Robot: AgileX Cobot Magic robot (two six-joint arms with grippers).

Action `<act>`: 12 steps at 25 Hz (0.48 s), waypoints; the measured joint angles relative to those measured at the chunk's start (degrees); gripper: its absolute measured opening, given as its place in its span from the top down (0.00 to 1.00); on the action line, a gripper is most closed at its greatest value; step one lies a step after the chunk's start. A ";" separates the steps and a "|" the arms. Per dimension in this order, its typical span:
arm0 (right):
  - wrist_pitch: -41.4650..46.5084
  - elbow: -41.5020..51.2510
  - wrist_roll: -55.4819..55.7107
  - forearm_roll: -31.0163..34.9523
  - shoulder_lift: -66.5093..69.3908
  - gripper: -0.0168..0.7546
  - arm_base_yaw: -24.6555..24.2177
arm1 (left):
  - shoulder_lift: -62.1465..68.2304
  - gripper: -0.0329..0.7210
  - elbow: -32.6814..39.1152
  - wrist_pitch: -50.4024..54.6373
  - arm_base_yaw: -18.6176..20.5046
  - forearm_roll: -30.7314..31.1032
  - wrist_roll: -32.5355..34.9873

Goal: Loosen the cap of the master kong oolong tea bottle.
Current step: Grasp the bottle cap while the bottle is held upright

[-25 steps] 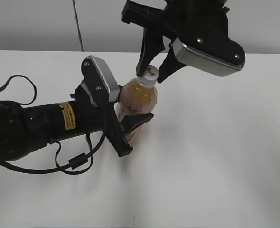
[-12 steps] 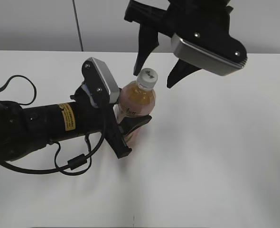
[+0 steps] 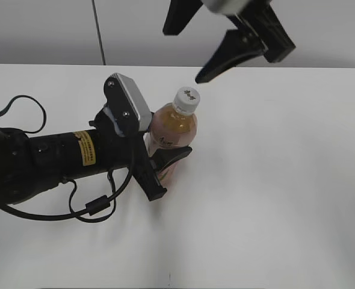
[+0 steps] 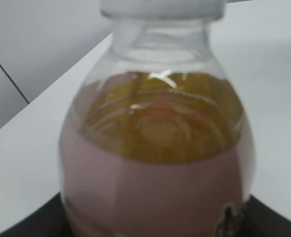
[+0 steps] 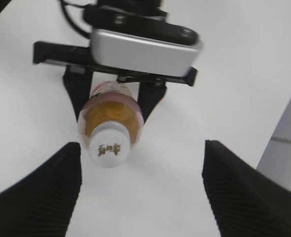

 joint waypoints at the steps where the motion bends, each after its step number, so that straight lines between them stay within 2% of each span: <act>1: -0.53 -0.63 6.94 0.00 -0.21 0.23 -0.20 | 0.00 0.43 0.00 0.00 0.00 0.00 0.00; 6: -5.84 -4.69 38.75 -0.90 -0.37 0.23 -0.38 | 0.00 0.43 0.00 0.00 0.00 0.16 0.00; 9: -7.41 -5.70 65.15 -0.94 -0.37 0.23 -0.44 | 0.00 0.43 0.00 0.05 0.00 -0.05 0.00; 12: -3.87 -5.69 92.08 -3.72 -0.37 0.23 -0.44 | 0.00 0.43 0.00 0.00 0.00 -0.35 0.00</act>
